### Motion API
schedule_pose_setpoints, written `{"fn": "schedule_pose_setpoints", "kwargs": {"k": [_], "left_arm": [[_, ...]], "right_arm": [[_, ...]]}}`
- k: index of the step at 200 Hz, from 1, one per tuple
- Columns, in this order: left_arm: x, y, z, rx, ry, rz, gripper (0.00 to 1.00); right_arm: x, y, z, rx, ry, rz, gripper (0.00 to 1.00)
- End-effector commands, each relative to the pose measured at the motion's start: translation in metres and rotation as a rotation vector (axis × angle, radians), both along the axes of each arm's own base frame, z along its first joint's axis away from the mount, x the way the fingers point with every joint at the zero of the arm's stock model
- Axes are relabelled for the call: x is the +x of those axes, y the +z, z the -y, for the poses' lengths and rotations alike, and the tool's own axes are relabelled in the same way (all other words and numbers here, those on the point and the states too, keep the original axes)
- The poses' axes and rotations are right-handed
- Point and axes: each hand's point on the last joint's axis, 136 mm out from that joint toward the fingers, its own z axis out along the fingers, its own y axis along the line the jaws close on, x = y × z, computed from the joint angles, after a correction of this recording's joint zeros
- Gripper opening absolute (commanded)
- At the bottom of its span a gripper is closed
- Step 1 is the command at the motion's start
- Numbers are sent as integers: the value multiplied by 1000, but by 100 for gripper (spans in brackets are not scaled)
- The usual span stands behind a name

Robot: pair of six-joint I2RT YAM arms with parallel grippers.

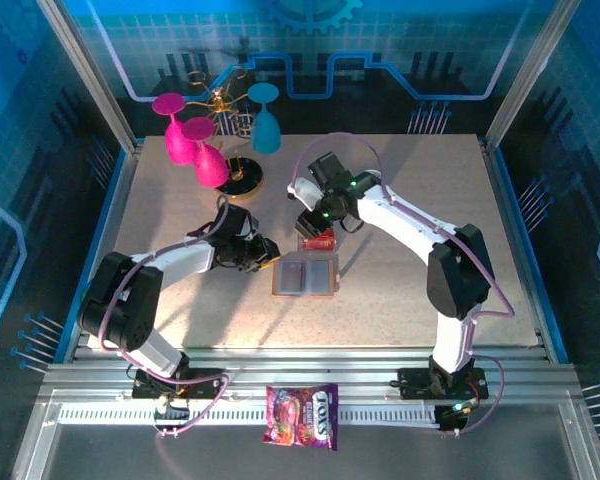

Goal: Take the credit cards out of the card holder

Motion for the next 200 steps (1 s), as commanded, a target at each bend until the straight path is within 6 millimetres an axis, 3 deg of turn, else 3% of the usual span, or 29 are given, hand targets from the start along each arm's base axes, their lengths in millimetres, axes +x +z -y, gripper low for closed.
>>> {"fn": "schedule_pose_setpoints", "kwargs": {"k": [1,46,106,159,200], "left_arm": [[0,-1,2,-31,-4,-15,26],[-2,-9,4,-37,-10,-27,26],[-7,-19,5,-51,-13,-53,17],[-12,-26,8,-52,-26,-84,11],[-18,-29,2,-17,-23,-100,8]], "right_arm": [[-10,22,-17,178,-147,-74,48],[-43,12,-29,276,-278,-258,41],[-75,-13,-35,377,-431,-529,36],[-88,-45,-49,384,-438,-709,35],[-93,-62,-48,354,-457,-758,37]]}}
